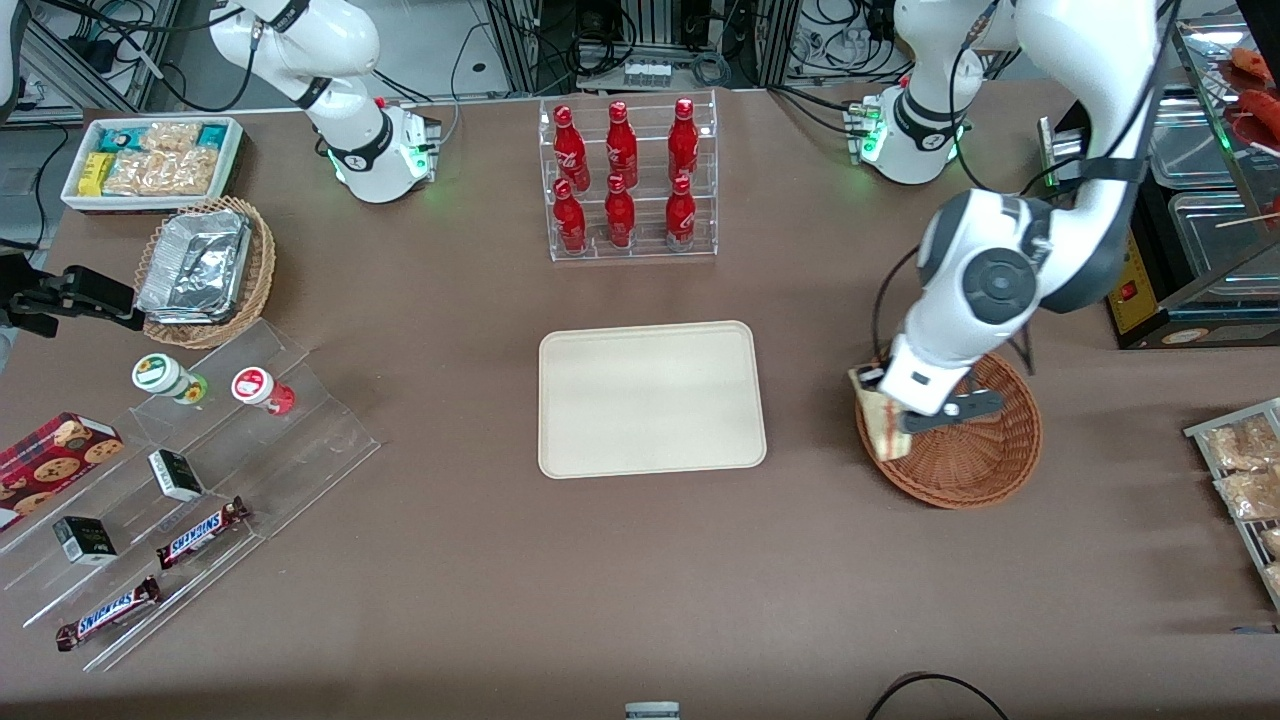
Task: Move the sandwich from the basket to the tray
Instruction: 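Lift the sandwich and carry it with the left gripper over the tray, then lower the sandwich onto the tray center with the left gripper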
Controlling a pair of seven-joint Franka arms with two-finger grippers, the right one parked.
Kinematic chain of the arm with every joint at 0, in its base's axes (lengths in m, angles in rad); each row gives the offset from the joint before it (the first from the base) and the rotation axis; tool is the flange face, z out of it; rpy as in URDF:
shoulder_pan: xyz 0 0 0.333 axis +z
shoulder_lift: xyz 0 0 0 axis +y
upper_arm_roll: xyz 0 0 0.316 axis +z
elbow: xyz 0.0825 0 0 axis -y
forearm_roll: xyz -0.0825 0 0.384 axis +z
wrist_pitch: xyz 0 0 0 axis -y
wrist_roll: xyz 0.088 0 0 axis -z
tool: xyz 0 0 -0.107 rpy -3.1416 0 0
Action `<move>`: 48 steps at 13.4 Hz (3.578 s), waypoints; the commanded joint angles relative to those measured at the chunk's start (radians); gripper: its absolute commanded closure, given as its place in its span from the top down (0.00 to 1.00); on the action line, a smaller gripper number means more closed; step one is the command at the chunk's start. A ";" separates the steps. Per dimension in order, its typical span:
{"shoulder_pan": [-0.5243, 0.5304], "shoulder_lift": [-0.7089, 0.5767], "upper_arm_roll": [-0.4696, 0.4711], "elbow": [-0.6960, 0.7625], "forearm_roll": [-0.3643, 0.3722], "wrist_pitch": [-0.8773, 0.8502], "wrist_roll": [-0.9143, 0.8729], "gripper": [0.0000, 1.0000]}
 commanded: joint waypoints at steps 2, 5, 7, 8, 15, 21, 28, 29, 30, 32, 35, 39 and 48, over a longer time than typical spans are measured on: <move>-0.063 0.127 -0.066 0.175 0.008 -0.059 -0.010 0.00; -0.158 0.247 -0.065 0.310 0.018 -0.073 -0.045 0.00; -0.212 0.330 -0.063 0.391 0.023 -0.071 -0.081 0.00; -0.238 0.368 -0.062 0.437 0.035 -0.071 -0.101 0.00; -0.348 0.562 -0.055 0.665 0.101 -0.071 -0.295 0.00; -0.384 0.582 -0.057 0.667 0.140 -0.114 -0.386 0.00; -0.387 0.554 -0.081 0.667 0.127 -0.192 -0.388 0.00; -0.387 0.556 -0.088 0.667 0.129 -0.197 -0.391 0.00; -0.387 0.557 -0.089 0.667 0.129 -0.192 -0.395 0.00; -0.404 0.563 -0.088 0.667 0.130 -0.188 -0.403 0.00; -0.413 0.568 -0.088 0.665 0.130 -0.186 -0.404 0.00; -0.425 0.567 -0.086 0.657 0.129 -0.186 -0.421 0.00; -0.440 0.583 -0.081 0.656 0.143 -0.157 -0.500 0.00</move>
